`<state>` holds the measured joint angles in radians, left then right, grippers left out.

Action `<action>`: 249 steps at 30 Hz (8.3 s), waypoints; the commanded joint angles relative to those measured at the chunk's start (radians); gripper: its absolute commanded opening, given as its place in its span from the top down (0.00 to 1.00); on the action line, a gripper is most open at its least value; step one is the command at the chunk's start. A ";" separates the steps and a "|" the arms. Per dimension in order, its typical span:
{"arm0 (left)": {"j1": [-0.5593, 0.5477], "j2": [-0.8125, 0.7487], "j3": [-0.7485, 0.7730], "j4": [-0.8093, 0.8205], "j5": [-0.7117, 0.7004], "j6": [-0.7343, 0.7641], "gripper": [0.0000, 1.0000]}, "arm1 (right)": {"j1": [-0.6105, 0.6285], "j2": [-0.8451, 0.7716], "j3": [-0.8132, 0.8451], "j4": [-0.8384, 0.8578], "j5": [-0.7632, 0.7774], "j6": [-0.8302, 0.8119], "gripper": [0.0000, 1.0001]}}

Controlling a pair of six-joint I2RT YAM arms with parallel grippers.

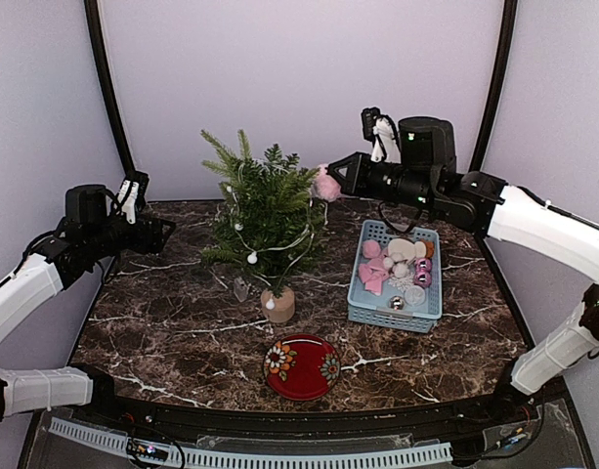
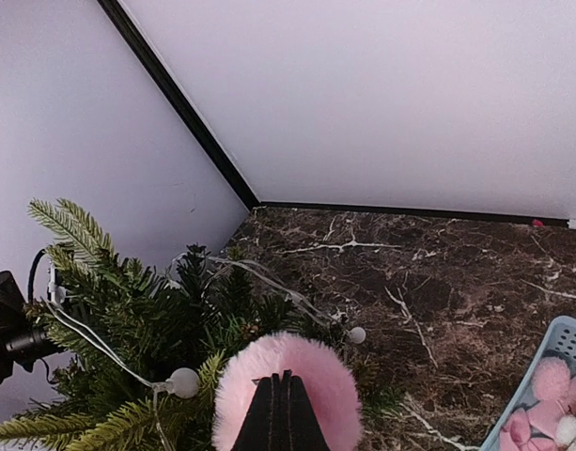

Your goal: Decorate the small christmas tree

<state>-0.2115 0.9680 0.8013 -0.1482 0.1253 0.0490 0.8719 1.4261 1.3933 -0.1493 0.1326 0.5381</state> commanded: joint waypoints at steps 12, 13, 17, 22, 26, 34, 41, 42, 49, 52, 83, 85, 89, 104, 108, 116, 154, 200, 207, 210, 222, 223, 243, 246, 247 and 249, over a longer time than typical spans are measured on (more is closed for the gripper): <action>0.004 -0.012 -0.018 0.030 0.019 0.000 0.19 | 0.007 0.032 -0.004 0.145 -0.197 0.079 1.00; 0.004 -0.012 -0.017 0.030 0.020 0.000 0.19 | 0.008 0.031 -0.002 0.145 -0.197 0.085 1.00; 0.004 -0.013 -0.018 0.030 0.023 -0.002 0.19 | 0.009 0.018 -0.001 0.145 -0.190 0.094 1.00; 0.003 -0.013 -0.019 0.031 0.024 -0.003 0.19 | 0.009 0.016 0.013 0.142 -0.188 0.102 1.00; 0.004 -0.015 -0.019 0.030 0.024 -0.003 0.19 | 0.017 0.012 0.011 0.157 -0.199 0.106 1.00; 0.004 -0.018 -0.019 0.030 0.029 -0.003 0.19 | 0.020 0.045 -0.045 0.170 -0.180 0.163 1.00; 0.004 -0.020 -0.019 0.030 0.031 -0.004 0.19 | 0.024 0.077 -0.094 0.183 -0.184 0.182 1.00; 0.004 -0.020 -0.019 0.030 0.033 -0.004 0.19 | 0.025 0.085 -0.093 0.184 -0.190 0.183 1.00; 0.004 -0.031 -0.025 0.047 0.132 0.006 0.19 | 0.026 0.094 -0.089 0.183 -0.193 0.176 1.00; 0.003 -0.035 -0.040 0.083 0.248 -0.003 0.18 | 0.025 0.097 -0.081 0.177 -0.199 0.172 1.00; 0.003 -0.043 -0.042 0.066 0.133 0.014 0.18 | -0.307 -0.004 -0.243 -0.113 -0.043 0.070 0.34; 0.003 -0.042 -0.043 0.065 0.122 0.019 0.19 | -0.337 0.056 -0.237 -0.114 -0.064 0.046 0.36; 0.003 -0.035 -0.042 0.063 0.103 0.025 0.18 | -0.386 0.197 -0.202 -0.113 -0.109 0.000 0.43; 0.003 -0.005 -0.041 0.059 0.084 0.035 0.18 | -0.458 0.574 0.001 -0.074 -0.195 -0.104 0.50; 0.003 0.006 -0.038 0.059 0.088 0.034 0.18 | -0.460 0.617 0.022 -0.068 -0.208 -0.114 0.55; 0.003 0.009 -0.037 0.058 0.084 0.037 0.18 | -0.473 0.584 -0.015 -0.029 -0.183 -0.112 0.95; 0.003 -0.069 -0.046 0.061 0.103 0.011 0.18 | 0.235 -0.182 -0.051 -0.042 -0.331 -0.161 1.00; 0.003 -0.098 -0.052 0.062 0.099 0.014 0.18 | 0.296 0.105 0.203 -0.374 0.087 -0.134 1.00; 0.003 -0.102 -0.053 0.062 0.098 0.013 0.18 | 0.297 0.047 0.169 -0.333 0.059 -0.134 0.61; 0.003 -0.103 -0.053 0.062 0.099 0.012 0.18 | 0.296 0.023 0.154 -0.321 0.050 -0.129 0.53; 0.003 -0.104 -0.054 0.062 0.098 0.013 0.18 | 0.295 -0.066 0.080 -0.259 0.051 -0.106 0.39; 0.003 -0.104 -0.054 0.062 0.098 0.012 0.18 | 0.294 -0.075 0.072 -0.260 0.078 -0.096 0.38; 0.003 -0.091 -0.058 0.064 0.069 0.017 0.18 | -0.389 -0.075 -0.339 -0.241 -0.006 -0.015 0.40; 0.003 -0.088 -0.057 0.064 0.066 0.021 0.18 | -0.465 0.020 -0.356 -0.171 -0.064 -0.051 0.44; 0.003 -0.087 -0.057 0.064 0.066 0.021 0.18 | -0.477 0.050 -0.350 -0.163 -0.066 -0.064 0.45; 0.003 -0.084 -0.057 0.064 0.066 0.021 0.18 | -0.488 0.117 -0.330 -0.159 -0.067 -0.087 0.47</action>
<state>-0.2115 0.8825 0.7536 -0.0990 0.1989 0.0673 0.4122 1.4559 1.0470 -0.3981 0.1257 0.5098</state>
